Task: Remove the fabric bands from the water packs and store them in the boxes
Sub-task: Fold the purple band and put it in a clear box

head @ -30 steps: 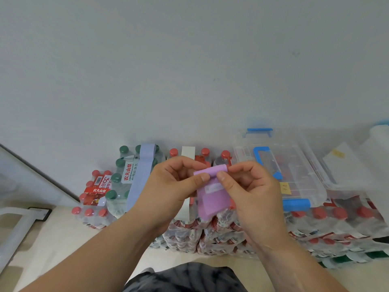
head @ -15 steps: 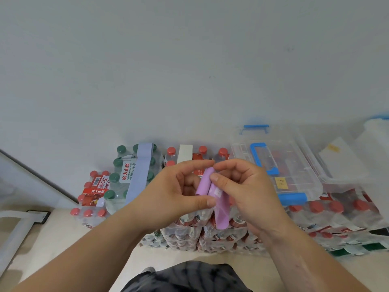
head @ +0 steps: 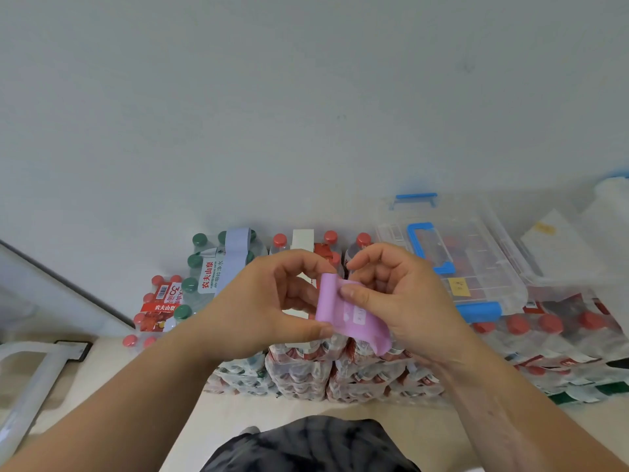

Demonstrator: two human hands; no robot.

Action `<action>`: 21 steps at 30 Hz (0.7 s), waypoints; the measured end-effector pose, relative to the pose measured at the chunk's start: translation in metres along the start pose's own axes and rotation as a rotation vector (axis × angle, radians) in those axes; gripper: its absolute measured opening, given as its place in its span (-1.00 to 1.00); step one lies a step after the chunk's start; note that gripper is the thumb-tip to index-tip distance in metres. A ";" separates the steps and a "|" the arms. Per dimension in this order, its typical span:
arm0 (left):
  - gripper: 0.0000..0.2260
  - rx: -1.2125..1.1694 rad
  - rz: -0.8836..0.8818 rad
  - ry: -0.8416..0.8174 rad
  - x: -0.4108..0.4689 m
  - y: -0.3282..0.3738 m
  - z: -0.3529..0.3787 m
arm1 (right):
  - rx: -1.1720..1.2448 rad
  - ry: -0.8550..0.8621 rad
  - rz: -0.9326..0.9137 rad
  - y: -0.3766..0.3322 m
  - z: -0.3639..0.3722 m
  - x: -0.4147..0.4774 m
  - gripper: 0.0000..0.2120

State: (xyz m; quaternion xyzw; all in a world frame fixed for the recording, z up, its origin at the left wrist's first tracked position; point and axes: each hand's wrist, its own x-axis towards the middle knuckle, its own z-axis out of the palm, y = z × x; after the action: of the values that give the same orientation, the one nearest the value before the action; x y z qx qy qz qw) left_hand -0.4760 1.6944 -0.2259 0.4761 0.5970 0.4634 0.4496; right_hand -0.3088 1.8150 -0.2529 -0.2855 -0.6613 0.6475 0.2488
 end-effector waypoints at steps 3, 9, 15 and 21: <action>-0.54 -0.032 0.008 0.026 -0.001 -0.002 -0.001 | -0.019 0.019 0.011 0.002 0.001 0.002 -0.76; -0.55 0.075 -0.001 0.059 -0.002 -0.006 -0.002 | 0.004 0.045 0.037 -0.001 0.004 0.002 -0.80; -0.53 0.303 0.029 0.151 -0.003 -0.004 0.007 | 0.007 0.098 0.035 -0.006 0.014 -0.002 -0.83; -0.45 0.503 0.164 0.142 0.000 -0.006 0.011 | -0.004 0.180 0.068 -0.003 0.020 -0.004 -0.77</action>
State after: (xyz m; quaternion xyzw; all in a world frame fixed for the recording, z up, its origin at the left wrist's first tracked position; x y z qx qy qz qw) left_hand -0.4664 1.6950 -0.2337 0.5859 0.6828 0.3675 0.2354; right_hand -0.3199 1.7984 -0.2502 -0.3654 -0.6275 0.6261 0.2842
